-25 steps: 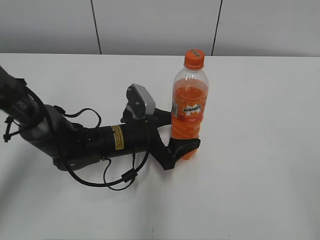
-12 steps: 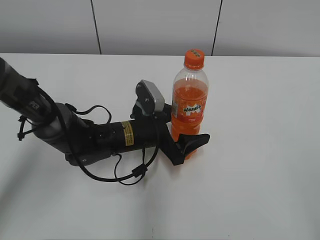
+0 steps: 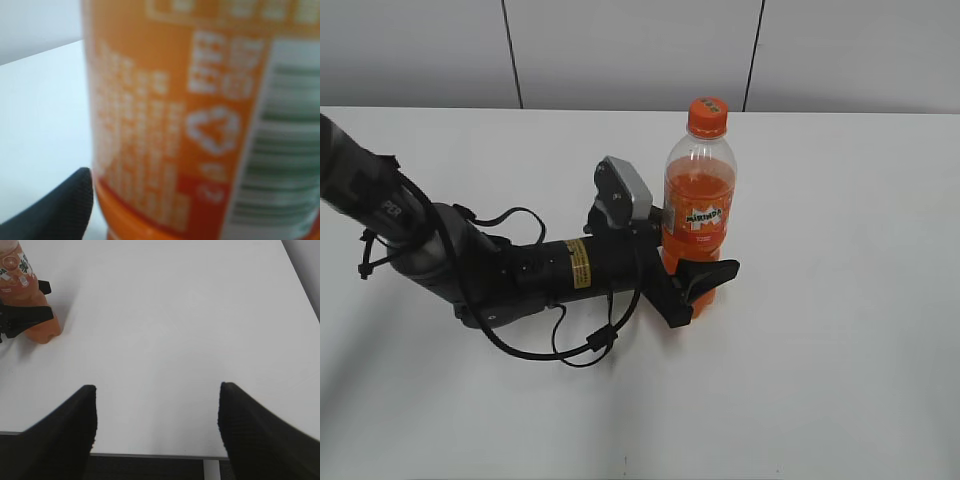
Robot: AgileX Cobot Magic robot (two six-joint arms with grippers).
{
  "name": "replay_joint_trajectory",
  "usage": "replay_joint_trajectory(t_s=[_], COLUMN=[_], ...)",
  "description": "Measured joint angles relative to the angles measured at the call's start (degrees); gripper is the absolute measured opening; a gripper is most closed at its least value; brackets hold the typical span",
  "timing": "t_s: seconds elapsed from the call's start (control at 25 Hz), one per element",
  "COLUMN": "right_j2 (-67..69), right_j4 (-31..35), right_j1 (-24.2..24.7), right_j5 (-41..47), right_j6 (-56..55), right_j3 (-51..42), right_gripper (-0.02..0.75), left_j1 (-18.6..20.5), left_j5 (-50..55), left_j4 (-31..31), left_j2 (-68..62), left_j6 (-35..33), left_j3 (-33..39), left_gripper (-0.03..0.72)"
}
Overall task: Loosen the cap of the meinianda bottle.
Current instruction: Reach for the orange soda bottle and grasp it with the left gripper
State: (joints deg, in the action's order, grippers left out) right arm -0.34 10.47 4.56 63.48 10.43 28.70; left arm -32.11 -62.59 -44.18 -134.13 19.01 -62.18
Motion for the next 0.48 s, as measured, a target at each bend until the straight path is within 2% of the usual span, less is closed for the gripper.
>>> replay_joint_trajectory(t_s=[0.12, 0.48], right_j2=[0.0, 0.0], right_j4=[0.0, 0.0], right_j1=[0.0, 0.0], right_j5=[0.0, 0.0], right_j6=[0.0, 0.0], right_j3=[0.0, 0.0], right_gripper=[0.566, 0.566], left_j1=[-0.1, 0.1], left_j5=[-0.1, -0.7], left_j4=[-0.9, -1.1], left_j2=[0.0, 0.0], left_j6=[0.0, 0.0], left_j3=[0.0, -0.1], left_gripper=[0.393, 0.389])
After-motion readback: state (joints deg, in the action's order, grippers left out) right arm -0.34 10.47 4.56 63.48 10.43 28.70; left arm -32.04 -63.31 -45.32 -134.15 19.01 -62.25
